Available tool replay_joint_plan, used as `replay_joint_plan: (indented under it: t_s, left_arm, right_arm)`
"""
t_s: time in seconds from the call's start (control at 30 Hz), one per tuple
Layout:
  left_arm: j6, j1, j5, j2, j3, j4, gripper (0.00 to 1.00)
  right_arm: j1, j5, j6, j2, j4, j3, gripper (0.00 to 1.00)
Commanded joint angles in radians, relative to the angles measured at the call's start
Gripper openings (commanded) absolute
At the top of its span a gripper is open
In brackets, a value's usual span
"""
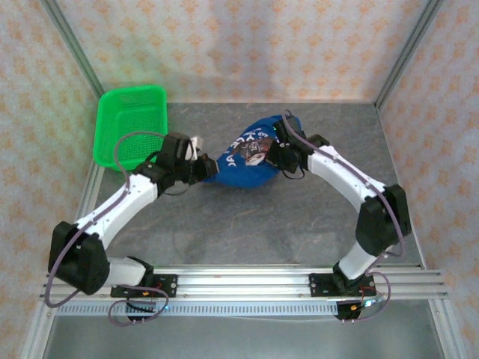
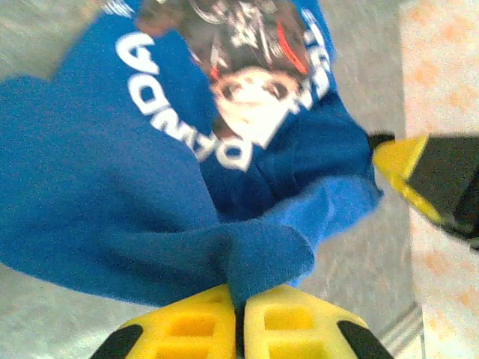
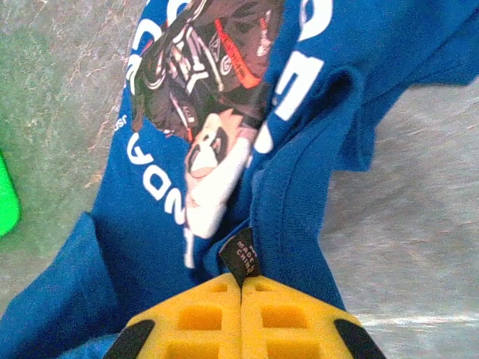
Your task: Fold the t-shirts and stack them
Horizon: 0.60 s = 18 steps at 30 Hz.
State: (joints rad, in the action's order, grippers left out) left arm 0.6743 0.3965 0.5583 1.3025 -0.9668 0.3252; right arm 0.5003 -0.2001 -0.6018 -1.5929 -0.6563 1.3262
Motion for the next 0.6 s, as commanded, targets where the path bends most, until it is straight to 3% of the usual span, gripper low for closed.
replay_joint_plan:
  t_s: [0.0,0.1,0.17,0.33,0.4,0.5,0.53,0.57]
  left_arm:
    - [0.05,0.095,0.0,-0.067,0.082,-0.131,0.15]
    - [0.058,0.188,-0.007,-0.09,0.129,-0.139,0.3]
    - [0.082,0.218,-0.016,-0.111,0.155,-0.138,0.5]
    - [0.118,0.213,-0.256,-0.218,0.141,0.001,0.85]
    - [0.128,0.189,-0.322,-0.2,0.091,0.069,0.87]
    - [0.102,0.131,-0.33,-0.097,0.012,0.131,0.87]
    - [0.077,0.112,-0.307,-0.05,-0.017,0.133,0.87]
    - [0.047,0.098,-0.286,0.0,-0.052,0.135,0.87]
  right_arm:
    - [-0.009,0.154,0.126,0.123,-0.113,-0.102,0.0]
    - [-0.019,0.193,0.126,0.254,-0.105,-0.238,0.0]
    - [-0.021,0.222,0.084,0.339,-0.093,-0.349,0.0]
    - [-0.031,0.252,-0.035,0.53,-0.034,-0.596,0.0]
    - [-0.035,0.256,-0.048,0.574,-0.026,-0.633,0.0]
    - [-0.045,0.272,-0.076,0.614,-0.039,-0.644,0.0]
    - [-0.047,0.271,-0.085,0.625,-0.049,-0.638,0.07]
    - [-0.049,0.26,-0.091,0.638,-0.055,-0.633,0.21]
